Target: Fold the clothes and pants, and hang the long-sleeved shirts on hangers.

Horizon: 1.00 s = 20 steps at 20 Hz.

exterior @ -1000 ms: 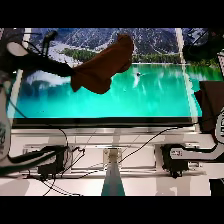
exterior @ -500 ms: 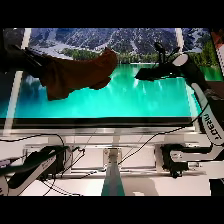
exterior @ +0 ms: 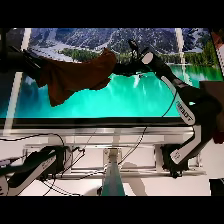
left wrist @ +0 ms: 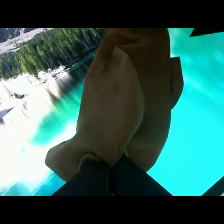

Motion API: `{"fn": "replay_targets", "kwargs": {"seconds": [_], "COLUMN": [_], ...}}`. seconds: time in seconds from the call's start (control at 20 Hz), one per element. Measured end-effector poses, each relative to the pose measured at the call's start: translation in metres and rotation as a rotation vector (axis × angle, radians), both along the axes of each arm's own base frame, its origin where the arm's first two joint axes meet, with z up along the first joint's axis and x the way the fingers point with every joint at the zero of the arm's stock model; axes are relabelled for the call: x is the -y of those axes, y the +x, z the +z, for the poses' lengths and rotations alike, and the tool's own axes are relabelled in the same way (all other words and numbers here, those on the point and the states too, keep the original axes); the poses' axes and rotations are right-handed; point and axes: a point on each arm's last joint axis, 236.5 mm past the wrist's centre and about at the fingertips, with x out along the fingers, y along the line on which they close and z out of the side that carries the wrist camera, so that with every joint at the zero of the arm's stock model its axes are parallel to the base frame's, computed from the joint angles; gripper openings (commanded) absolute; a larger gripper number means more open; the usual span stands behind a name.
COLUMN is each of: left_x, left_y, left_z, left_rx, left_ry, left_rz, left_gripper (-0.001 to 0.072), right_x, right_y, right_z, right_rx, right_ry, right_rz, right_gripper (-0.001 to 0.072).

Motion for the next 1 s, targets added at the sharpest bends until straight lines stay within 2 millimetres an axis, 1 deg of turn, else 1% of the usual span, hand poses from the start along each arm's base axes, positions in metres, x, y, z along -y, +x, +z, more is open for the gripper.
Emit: {"fn": "replay_targets", "kwargs": {"seconds": [0.15,0.25,0.3,0.35,0.4,0.45,0.5,0.55,0.6,0.65,0.8,0.9,1.0], "left_x": [-0.002,-0.003,-0.003,-0.004,-0.004,-0.004,-0.004,-0.004,-0.004,-0.004,-0.004,-0.004,-0.006], "left_y": [0.0,0.0,0.0,0.0,0.0,0.0,0.0,0.0,0.0,0.0,0.0,0.001,0.008], "left_z": [-0.001,-0.002,-0.002,-0.002,-0.002,-0.002,-0.002,-0.002,-0.002,-0.002,-0.002,-0.002,0.003], "left_rx": [-0.001,-0.002,-0.002,-0.002,-0.002,-0.003,-0.003,-0.003,-0.003,-0.003,-0.004,-0.003,0.02], "left_ry": [0.011,0.015,0.015,0.017,0.017,0.017,0.018,0.018,0.018,0.018,0.018,0.015,-0.003], "left_rz": [0.003,0.004,0.005,0.005,0.005,0.005,0.005,0.005,0.006,0.006,0.007,0.012,0.049], "left_gripper": [0.0014,0.0014,0.0013,0.0013,0.0014,0.0013,0.0013,0.0013,0.0014,0.0014,0.0013,0.0012,0.0013], "right_x": [-0.01,-0.014,-0.014,-0.015,-0.015,-0.016,-0.016,-0.016,-0.015,-0.015,-0.017,-0.016,-0.007], "right_y": [0.012,0.02,0.024,0.028,0.033,0.037,0.042,0.047,0.054,0.06,0.071,0.074,0.075], "right_z": [-0.019,-0.029,-0.037,-0.041,-0.043,-0.046,-0.047,-0.048,-0.046,-0.043,-0.03,-0.009,0.021], "right_rx": [-0.053,-0.089,-0.107,-0.119,-0.12,-0.12,-0.109,-0.096,-0.074,-0.057,-0.011,0.049,0.126], "right_ry": [0.015,0.027,0.028,0.035,0.04,0.045,0.045,0.046,0.051,0.057,0.067,0.043,-0.017], "right_rz": [-0.03,-0.071,-0.095,-0.118,-0.138,-0.157,-0.174,-0.189,-0.207,-0.221,-0.225,-0.167,-0.099], "right_gripper": [0.0513,0.0469,0.0433,0.0373,0.0333,0.0218,0.0183,0.0164,0.0044,0.0013,0.0013,0.0012,0.0012]}}
